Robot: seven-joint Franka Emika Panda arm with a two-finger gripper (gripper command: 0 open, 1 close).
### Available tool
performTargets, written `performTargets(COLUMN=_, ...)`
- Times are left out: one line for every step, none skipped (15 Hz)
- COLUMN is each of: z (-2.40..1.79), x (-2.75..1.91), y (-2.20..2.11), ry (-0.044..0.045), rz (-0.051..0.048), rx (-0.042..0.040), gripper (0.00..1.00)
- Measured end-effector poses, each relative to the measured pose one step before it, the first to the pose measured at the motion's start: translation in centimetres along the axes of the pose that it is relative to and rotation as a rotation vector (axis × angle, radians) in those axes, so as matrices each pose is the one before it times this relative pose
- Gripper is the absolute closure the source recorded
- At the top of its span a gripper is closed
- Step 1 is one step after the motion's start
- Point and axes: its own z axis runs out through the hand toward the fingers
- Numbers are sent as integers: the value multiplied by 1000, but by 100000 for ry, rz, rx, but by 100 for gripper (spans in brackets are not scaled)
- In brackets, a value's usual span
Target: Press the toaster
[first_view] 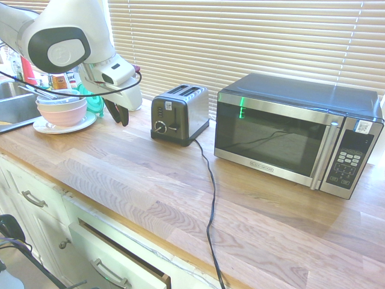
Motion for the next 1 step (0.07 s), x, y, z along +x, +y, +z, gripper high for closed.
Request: performTargets(z=90, x=-79, y=-84, ry=-99, rz=-157, rx=-150, gripper=0)
